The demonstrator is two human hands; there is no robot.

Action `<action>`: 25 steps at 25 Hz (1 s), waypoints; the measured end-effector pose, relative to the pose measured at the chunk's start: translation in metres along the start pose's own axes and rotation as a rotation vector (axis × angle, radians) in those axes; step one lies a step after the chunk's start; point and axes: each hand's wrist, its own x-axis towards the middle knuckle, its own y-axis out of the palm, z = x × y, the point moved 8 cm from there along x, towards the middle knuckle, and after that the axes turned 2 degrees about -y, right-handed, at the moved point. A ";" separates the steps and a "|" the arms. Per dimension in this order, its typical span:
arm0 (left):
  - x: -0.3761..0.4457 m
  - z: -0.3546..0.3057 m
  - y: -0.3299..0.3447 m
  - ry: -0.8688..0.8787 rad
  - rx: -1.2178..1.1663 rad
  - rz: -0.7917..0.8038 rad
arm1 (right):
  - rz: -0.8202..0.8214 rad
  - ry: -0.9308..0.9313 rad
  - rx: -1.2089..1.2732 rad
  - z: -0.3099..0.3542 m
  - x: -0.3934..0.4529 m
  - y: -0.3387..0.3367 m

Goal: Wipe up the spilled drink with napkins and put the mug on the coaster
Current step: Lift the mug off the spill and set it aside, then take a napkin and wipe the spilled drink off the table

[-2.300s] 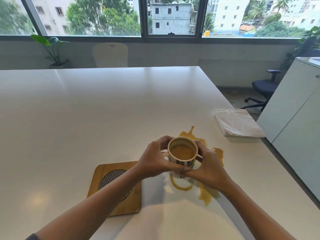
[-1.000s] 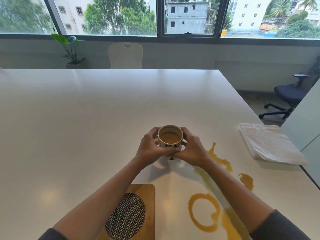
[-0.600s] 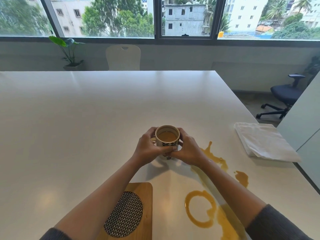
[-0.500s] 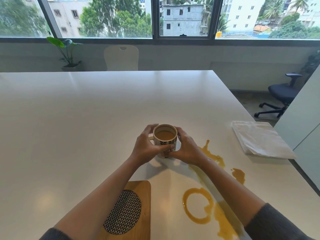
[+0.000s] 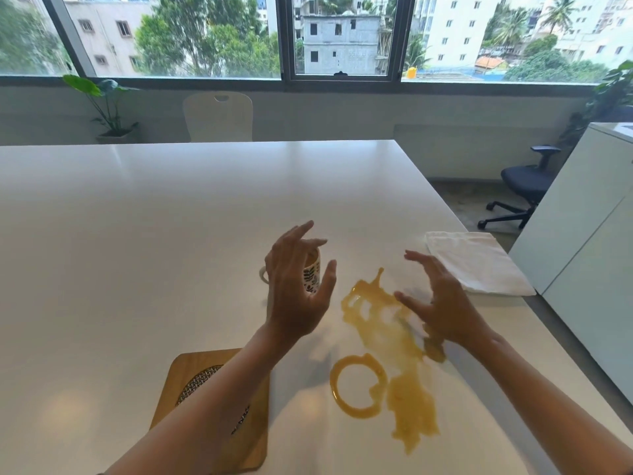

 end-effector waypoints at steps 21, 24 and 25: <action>-0.023 -0.039 0.035 -0.060 -0.091 0.115 | -0.052 0.135 -0.319 -0.096 -0.013 -0.066; -0.025 -0.042 0.034 -0.057 -0.100 0.127 | -0.148 0.157 -0.213 -0.091 -0.006 -0.086; -0.025 -0.043 0.033 -0.052 -0.106 0.129 | -0.190 0.166 -0.204 -0.089 -0.007 -0.094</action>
